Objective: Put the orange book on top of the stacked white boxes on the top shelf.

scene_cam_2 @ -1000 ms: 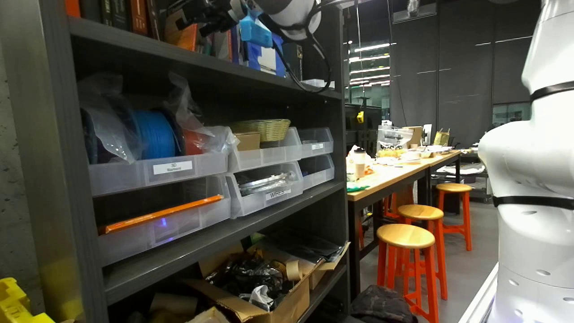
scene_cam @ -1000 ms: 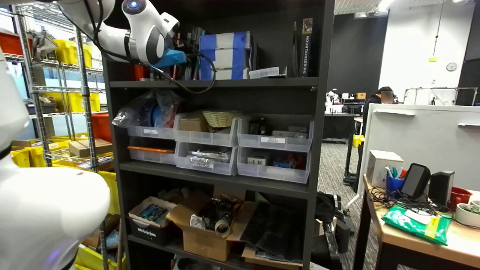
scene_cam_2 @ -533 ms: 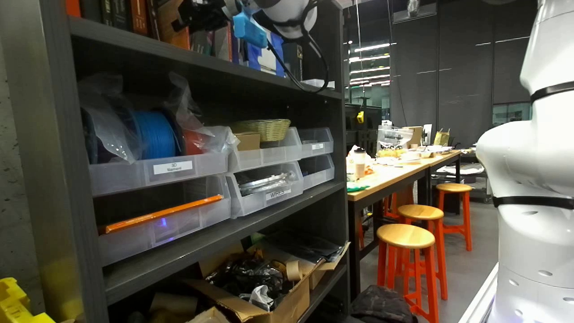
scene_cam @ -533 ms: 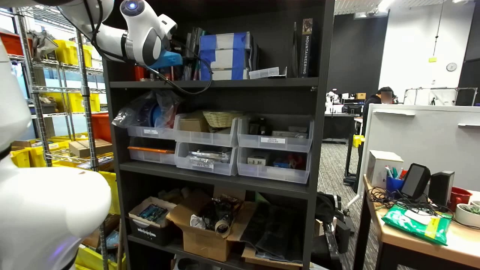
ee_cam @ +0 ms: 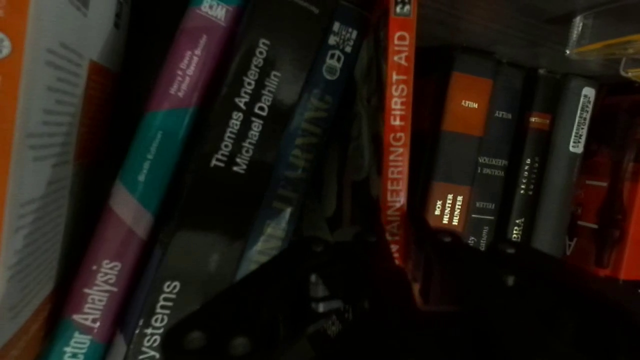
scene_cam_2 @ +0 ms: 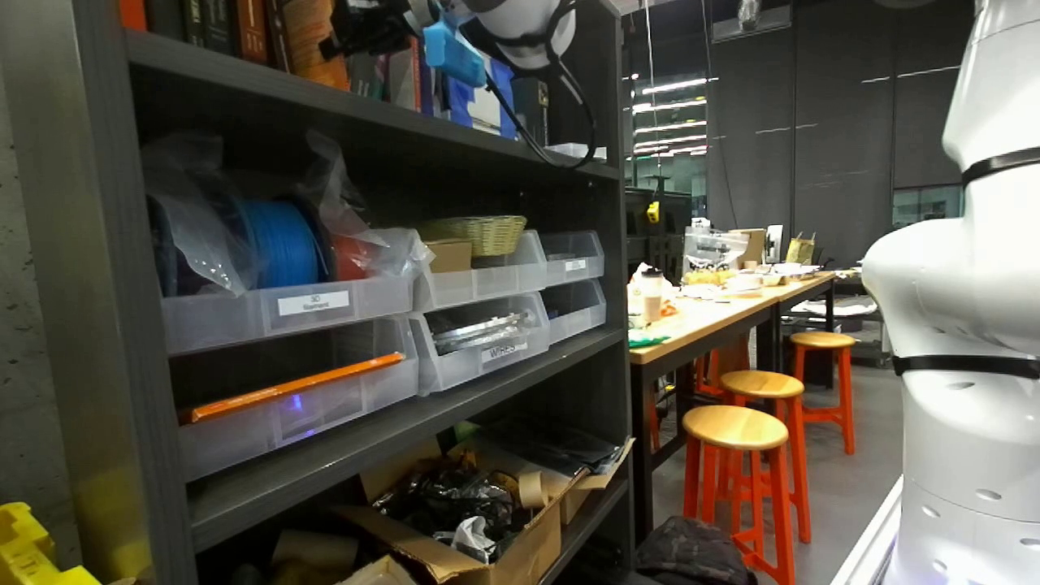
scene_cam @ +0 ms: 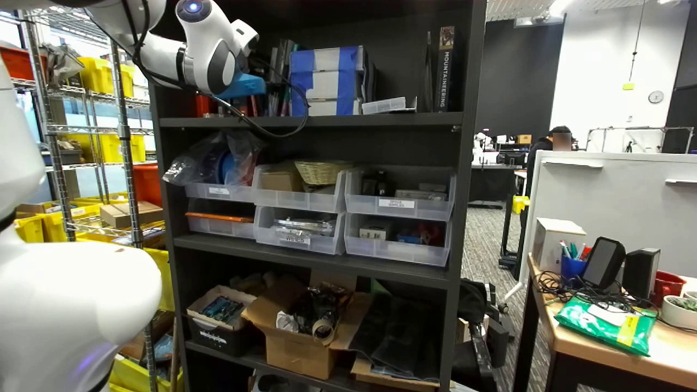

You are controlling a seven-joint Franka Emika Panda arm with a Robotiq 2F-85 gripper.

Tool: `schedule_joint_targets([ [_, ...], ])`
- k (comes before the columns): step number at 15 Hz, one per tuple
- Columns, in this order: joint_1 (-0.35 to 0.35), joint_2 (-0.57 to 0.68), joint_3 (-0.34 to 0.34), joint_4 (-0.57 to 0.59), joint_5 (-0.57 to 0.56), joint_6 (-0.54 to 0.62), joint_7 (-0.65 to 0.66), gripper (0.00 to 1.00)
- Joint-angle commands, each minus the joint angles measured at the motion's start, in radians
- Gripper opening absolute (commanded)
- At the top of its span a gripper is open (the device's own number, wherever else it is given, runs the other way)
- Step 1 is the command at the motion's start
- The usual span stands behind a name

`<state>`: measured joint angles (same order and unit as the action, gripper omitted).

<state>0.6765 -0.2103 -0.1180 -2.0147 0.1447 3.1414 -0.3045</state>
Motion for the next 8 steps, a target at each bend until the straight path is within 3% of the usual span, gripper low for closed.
schedule_joint_targets([
  [1,0.049,-0.036,-0.025,-0.017,0.024,-0.026,-0.041,0.03],
  [5,0.136,-0.097,-0.05,-0.058,0.019,-0.058,-0.114,0.03],
  [8,0.141,-0.148,-0.034,-0.088,-0.016,-0.1,-0.128,0.03],
])
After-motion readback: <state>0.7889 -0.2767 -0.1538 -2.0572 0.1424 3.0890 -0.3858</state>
